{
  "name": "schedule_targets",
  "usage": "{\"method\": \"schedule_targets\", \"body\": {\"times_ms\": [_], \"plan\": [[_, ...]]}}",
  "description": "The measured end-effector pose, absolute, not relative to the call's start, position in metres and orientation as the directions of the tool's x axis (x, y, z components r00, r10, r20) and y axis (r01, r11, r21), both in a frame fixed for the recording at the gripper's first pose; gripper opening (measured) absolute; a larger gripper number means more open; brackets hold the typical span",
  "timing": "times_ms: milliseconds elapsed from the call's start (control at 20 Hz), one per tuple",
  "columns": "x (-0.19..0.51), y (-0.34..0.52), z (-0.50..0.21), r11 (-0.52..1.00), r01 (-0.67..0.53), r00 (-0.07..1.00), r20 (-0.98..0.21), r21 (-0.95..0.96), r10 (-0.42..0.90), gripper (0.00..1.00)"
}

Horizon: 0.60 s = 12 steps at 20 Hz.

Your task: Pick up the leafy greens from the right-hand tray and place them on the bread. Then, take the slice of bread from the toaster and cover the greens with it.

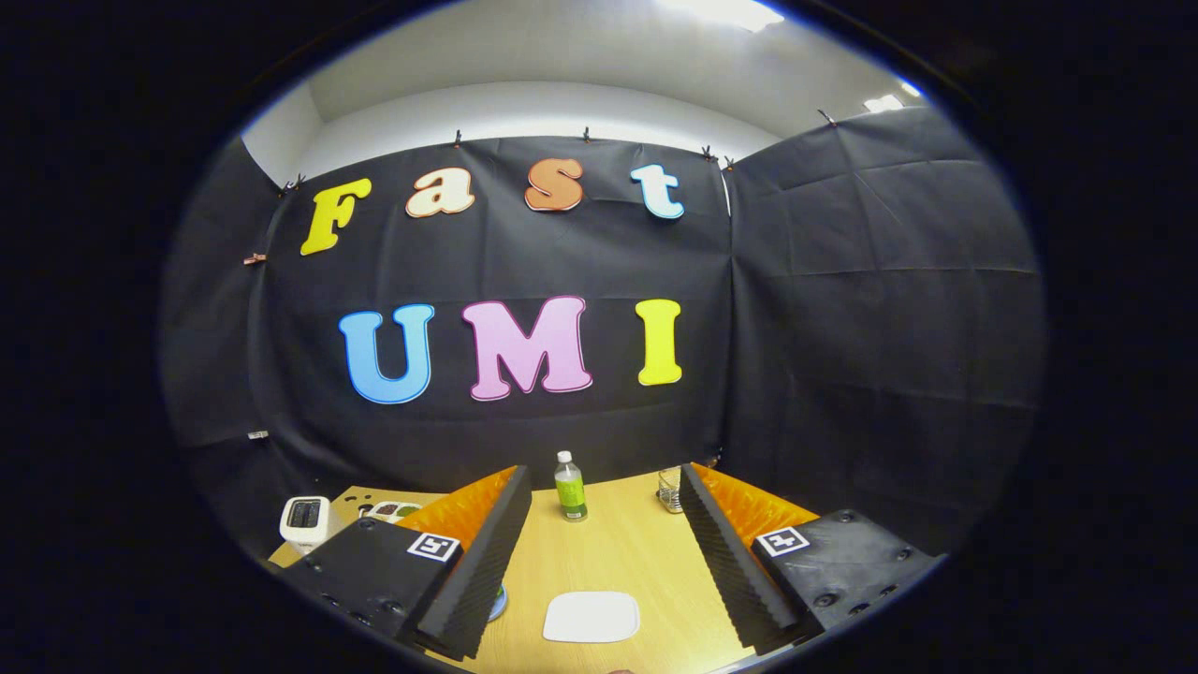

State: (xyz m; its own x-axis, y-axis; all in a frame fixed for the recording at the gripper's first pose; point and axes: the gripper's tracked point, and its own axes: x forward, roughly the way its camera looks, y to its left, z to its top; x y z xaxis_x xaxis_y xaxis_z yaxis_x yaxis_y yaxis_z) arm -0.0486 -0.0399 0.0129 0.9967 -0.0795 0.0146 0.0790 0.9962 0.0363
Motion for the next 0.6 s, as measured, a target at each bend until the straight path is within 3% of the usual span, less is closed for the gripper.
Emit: {"method": "schedule_targets", "body": {"times_ms": [350,600], "plan": [[-0.020,-0.047,0.010,0.996,0.044,0.998,-0.041,0.072,-0.041,0.99],[0.000,-0.044,0.006,0.997,-0.047,0.996,-0.078,0.058,0.051,0.99]]}}
